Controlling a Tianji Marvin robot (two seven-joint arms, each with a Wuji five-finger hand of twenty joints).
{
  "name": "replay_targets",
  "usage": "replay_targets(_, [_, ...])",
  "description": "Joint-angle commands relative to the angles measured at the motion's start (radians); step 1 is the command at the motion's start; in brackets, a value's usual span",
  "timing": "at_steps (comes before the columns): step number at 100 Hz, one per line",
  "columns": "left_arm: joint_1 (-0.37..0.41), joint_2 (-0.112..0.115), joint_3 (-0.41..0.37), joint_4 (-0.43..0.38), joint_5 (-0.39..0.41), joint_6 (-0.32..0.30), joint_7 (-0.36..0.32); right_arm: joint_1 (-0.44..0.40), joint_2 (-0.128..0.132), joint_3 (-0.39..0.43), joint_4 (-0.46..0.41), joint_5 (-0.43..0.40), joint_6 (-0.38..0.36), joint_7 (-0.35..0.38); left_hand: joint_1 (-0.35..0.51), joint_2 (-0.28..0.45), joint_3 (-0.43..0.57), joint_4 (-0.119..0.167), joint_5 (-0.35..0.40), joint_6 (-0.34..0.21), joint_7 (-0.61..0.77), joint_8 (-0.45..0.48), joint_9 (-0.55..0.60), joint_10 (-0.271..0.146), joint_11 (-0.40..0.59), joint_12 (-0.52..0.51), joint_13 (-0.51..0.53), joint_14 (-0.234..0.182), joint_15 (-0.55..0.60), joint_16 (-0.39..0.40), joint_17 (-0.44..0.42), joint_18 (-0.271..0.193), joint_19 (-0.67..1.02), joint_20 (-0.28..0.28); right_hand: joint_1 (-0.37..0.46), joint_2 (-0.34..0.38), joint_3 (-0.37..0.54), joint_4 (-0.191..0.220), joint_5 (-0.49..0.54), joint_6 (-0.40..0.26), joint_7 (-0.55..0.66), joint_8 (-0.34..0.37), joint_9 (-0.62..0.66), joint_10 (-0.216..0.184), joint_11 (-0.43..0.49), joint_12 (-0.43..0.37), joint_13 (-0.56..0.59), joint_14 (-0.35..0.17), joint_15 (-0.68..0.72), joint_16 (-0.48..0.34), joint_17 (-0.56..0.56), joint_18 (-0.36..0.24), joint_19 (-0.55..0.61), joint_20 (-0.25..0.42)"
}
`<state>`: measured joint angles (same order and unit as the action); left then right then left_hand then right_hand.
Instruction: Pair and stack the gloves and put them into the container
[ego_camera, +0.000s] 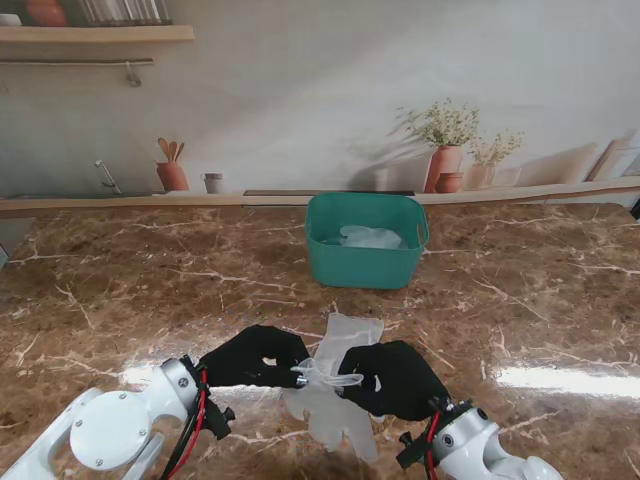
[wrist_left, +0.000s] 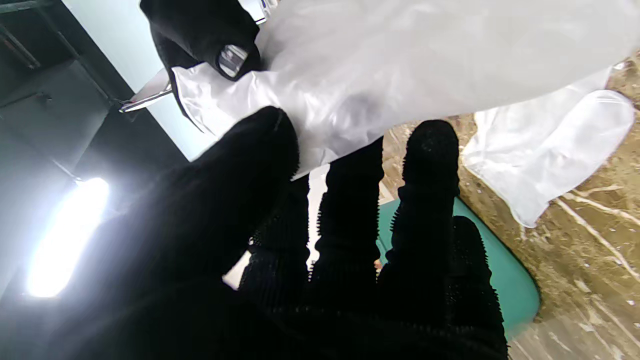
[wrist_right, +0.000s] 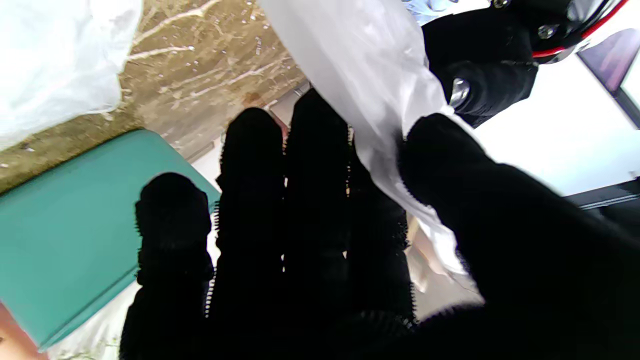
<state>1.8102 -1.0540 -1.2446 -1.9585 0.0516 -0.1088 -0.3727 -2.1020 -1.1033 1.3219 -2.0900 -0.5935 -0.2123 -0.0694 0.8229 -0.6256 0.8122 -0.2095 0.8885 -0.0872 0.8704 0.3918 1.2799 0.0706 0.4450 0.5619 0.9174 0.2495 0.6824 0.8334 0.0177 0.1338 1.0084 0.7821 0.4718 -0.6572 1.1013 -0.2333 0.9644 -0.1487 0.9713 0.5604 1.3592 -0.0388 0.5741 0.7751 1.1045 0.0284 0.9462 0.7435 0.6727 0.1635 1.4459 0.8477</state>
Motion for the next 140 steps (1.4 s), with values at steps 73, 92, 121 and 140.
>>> replay_targets(73, [-0.484, -0.120, 0.380, 0.466, 0.167, 0.225, 0.326, 0.444, -0.048, -0.168, 0.449, 0.219, 0.328, -0.011, 0.002, 0.027, 0.030, -0.011, 0.038, -0.027, 0.028, 0.033, 0.056, 0.015, 0.044, 0.020, 0.019, 0.006, 0.049, 0.020, -0.019, -0.030, 0.002, 0.027, 0.019, -0.025, 0.019, -0.040, 0.031, 0.020, 0.026, -0.063, 0.046, 0.030, 0.010, -0.029, 0.048, -0.001, 0.018, 0.019, 0.016, 0.009, 0.068, -0.028])
replay_targets(92, [-0.562, -0.133, 0.427, 0.523, 0.185, 0.256, 0.331, 0.471, -0.059, -0.192, 0.475, 0.222, 0.387, -0.040, -0.008, 0.029, 0.036, -0.011, 0.036, -0.037, 0.028, 0.032, 0.056, 0.008, 0.043, 0.033, 0.020, -0.001, 0.053, 0.024, -0.019, -0.029, 0.002, 0.028, 0.016, -0.034, 0.024, -0.039, 0.034, 0.022, 0.027, -0.087, 0.057, 0.029, 0.010, -0.037, 0.059, -0.001, 0.019, 0.014, 0.029, 0.008, 0.077, -0.034])
replay_targets(121, [-0.674, -0.164, 0.531, 0.662, 0.162, 0.280, 0.315, 0.522, -0.068, -0.232, 0.534, 0.153, 0.493, -0.082, -0.005, 0.038, 0.014, -0.015, 0.032, -0.027, 0.018, 0.005, 0.053, 0.004, 0.021, 0.028, 0.015, -0.006, 0.046, 0.023, -0.018, -0.032, 0.001, 0.028, 0.010, -0.045, 0.025, -0.038, 0.035, 0.019, 0.032, -0.105, 0.063, 0.026, 0.014, -0.041, 0.062, -0.003, 0.023, 0.011, 0.034, 0.003, 0.083, -0.042])
replay_targets(140, [-0.703, -0.177, 0.570, 0.717, 0.168, 0.296, 0.320, 0.549, -0.065, -0.263, 0.573, 0.056, 0.570, -0.106, -0.035, 0.057, -0.089, -0.007, -0.069, 0.065, -0.206, -0.132, -0.155, 0.038, -0.085, -0.139, -0.181, -0.013, -0.111, -0.033, -0.075, -0.019, -0.045, 0.019, -0.037, -0.058, -0.034, -0.031, -0.034, 0.026, -0.045, -0.178, -0.034, 0.006, -0.034, -0.072, -0.047, -0.019, -0.038, -0.016, -0.048, -0.040, 0.028, -0.084])
